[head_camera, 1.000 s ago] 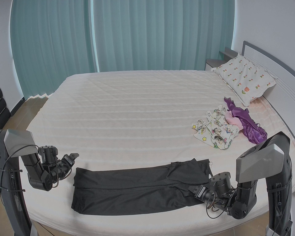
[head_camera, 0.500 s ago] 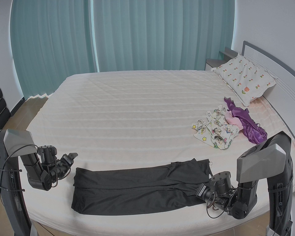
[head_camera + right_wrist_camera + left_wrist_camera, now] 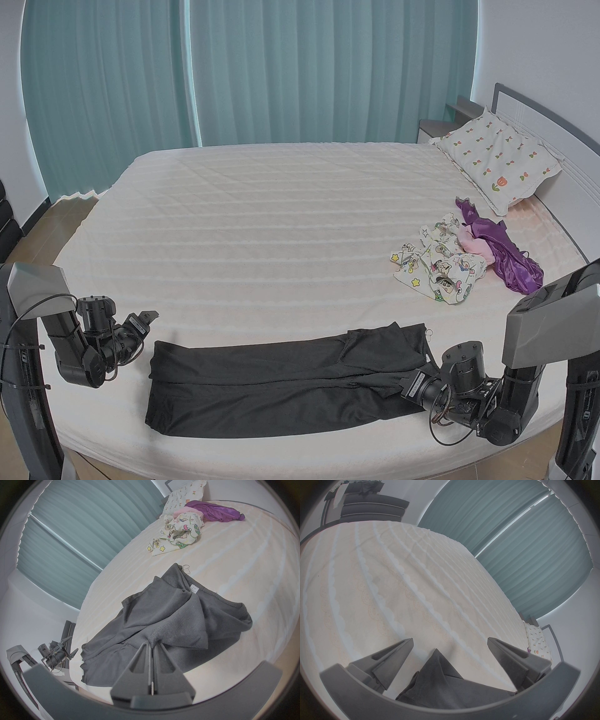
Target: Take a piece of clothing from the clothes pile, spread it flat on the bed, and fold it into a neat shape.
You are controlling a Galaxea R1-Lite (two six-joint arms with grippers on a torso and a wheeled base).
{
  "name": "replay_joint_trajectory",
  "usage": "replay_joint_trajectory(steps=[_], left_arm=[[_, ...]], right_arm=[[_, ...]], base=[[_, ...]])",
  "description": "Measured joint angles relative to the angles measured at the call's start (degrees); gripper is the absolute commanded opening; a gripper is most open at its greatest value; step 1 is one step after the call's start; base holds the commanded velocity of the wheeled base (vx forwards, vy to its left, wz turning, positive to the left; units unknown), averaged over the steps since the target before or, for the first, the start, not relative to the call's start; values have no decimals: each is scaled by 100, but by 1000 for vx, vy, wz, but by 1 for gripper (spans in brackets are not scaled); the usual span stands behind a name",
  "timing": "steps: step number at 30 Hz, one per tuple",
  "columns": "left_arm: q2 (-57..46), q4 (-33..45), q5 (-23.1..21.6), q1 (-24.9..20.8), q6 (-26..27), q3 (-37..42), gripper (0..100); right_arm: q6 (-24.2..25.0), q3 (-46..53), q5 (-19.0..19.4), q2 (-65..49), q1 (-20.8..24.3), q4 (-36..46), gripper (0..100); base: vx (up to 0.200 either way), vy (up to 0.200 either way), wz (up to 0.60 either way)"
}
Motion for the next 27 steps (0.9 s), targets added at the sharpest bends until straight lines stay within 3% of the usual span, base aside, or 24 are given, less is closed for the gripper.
replay_joint_trajectory(steps=[8,9,19,27], left_arm=[[0,0,0,0,0,0,100],[0,0,0,0,0,0,100],[2,0,0,0,0,0,100],[2,0,0,0,0,0,100]], right_arm=[[-150,204,15,-202,98,219,0],[-163,226,17,-213,124,260,100],[-456,391,22,-212,163,356,100],[-511,249,143,-149,-228,282,100]], base=[[0,0,0],[0,0,0],[0,0,0],[0,0,0]])
